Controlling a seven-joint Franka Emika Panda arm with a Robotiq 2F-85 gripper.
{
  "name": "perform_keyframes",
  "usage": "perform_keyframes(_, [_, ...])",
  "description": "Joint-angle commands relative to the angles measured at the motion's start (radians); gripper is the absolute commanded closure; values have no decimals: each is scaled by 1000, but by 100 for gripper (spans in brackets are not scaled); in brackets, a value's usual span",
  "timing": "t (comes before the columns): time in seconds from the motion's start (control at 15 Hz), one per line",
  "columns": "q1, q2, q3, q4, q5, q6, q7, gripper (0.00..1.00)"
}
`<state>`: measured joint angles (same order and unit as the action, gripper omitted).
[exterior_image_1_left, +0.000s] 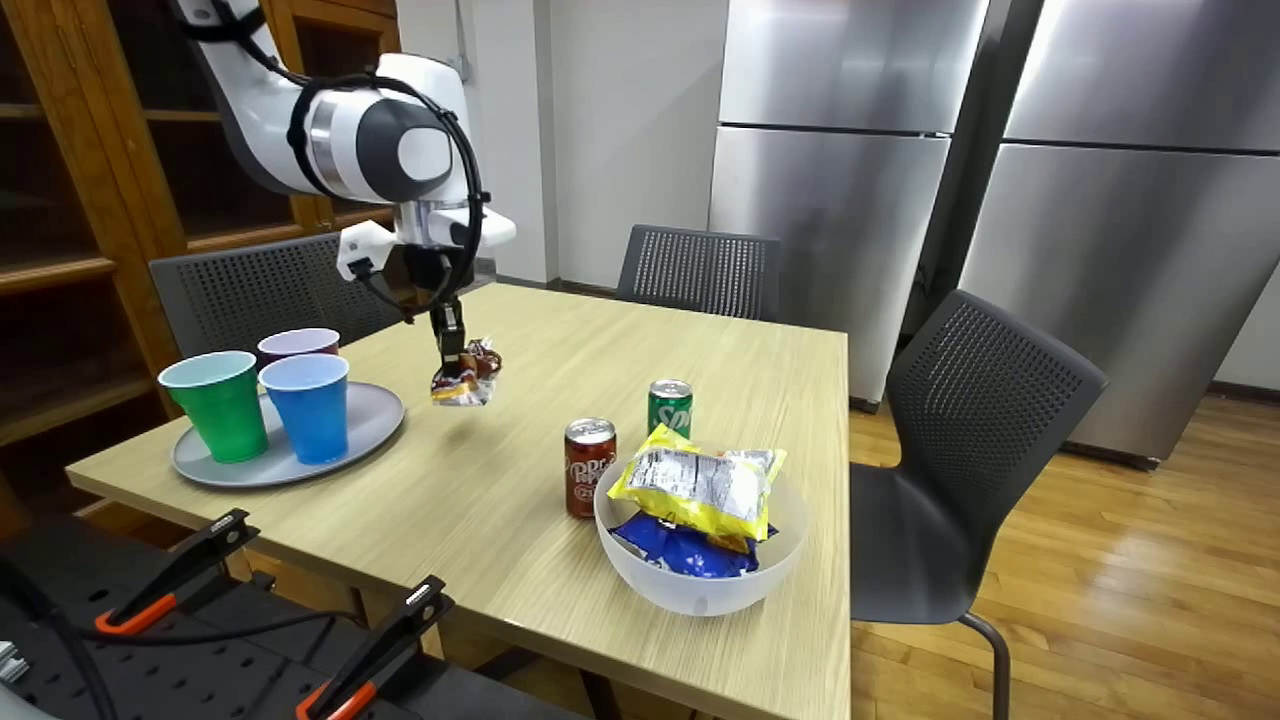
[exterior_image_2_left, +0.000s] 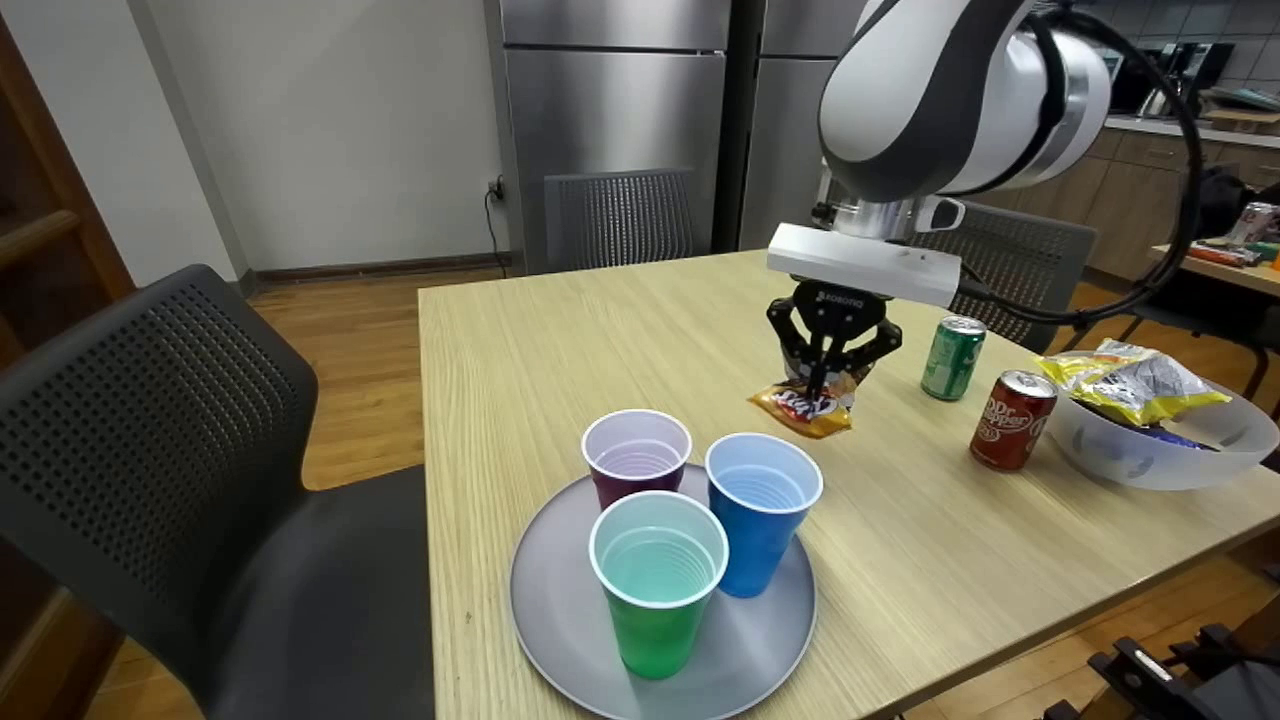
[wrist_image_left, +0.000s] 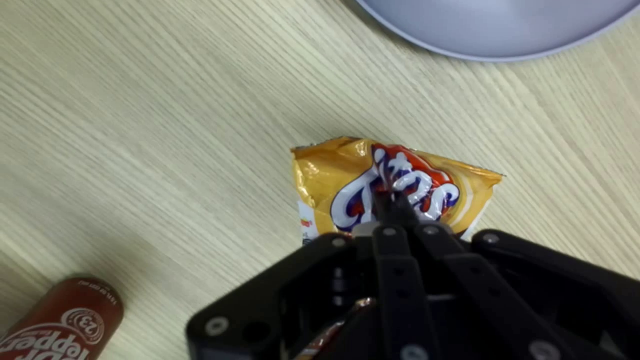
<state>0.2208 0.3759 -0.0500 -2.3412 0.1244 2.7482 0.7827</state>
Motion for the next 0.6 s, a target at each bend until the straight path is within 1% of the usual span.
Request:
perform_keyframes(0.0, [-37, -130, 16, -85, 24, -4, -35, 100])
perform_keyframes(0.53, [-126, -316, 14, -172, 69, -31, -81, 100])
